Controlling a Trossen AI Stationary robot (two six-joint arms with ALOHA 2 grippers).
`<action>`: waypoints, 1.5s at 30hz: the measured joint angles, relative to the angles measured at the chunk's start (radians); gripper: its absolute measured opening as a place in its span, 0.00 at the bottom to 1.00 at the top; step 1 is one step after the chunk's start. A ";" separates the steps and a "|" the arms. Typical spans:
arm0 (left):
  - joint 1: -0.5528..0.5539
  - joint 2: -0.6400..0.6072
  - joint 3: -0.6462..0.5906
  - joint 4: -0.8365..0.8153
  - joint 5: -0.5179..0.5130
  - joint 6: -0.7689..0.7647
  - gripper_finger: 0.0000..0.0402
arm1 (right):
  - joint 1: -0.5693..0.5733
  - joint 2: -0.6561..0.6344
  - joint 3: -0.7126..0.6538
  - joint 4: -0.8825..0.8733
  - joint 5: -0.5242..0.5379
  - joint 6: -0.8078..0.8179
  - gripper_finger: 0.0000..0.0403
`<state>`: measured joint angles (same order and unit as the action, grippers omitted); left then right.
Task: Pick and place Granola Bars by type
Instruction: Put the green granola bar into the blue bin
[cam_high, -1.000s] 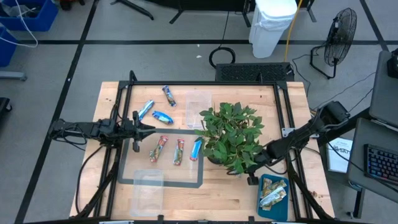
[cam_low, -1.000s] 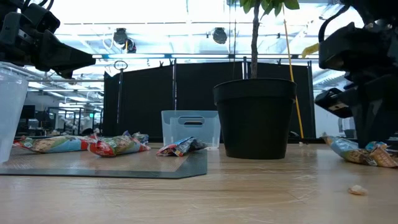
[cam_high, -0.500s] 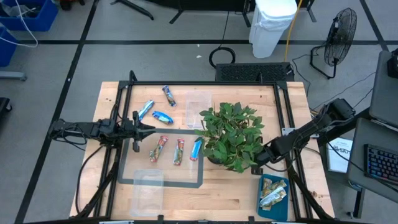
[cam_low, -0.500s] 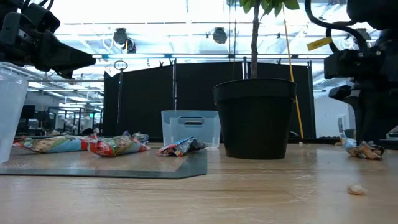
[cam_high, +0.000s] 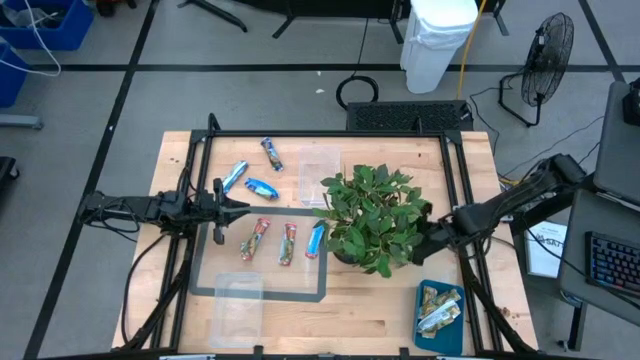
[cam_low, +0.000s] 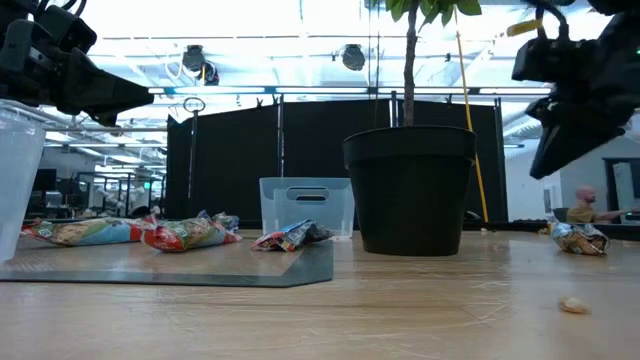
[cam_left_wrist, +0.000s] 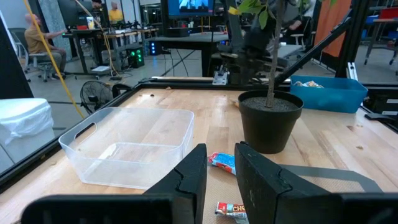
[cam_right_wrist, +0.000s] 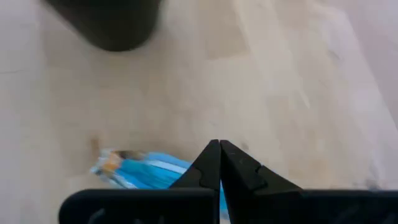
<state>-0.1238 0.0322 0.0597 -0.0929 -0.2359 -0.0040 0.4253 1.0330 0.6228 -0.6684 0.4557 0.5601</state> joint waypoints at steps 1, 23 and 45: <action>0.000 0.000 0.000 0.000 0.000 0.000 0.22 | -0.009 -0.014 0.000 -0.027 0.001 0.015 0.00; 0.000 0.000 0.000 0.000 0.000 0.000 0.22 | -0.195 -0.064 -0.234 0.062 -0.158 0.066 0.42; 0.000 0.000 0.000 0.000 0.000 0.000 0.22 | -0.223 -0.065 -0.274 0.187 -0.243 -0.021 0.03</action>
<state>-0.1239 0.0326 0.0597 -0.0931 -0.2359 -0.0040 0.2020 0.9684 0.3485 -0.4818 0.2132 0.5389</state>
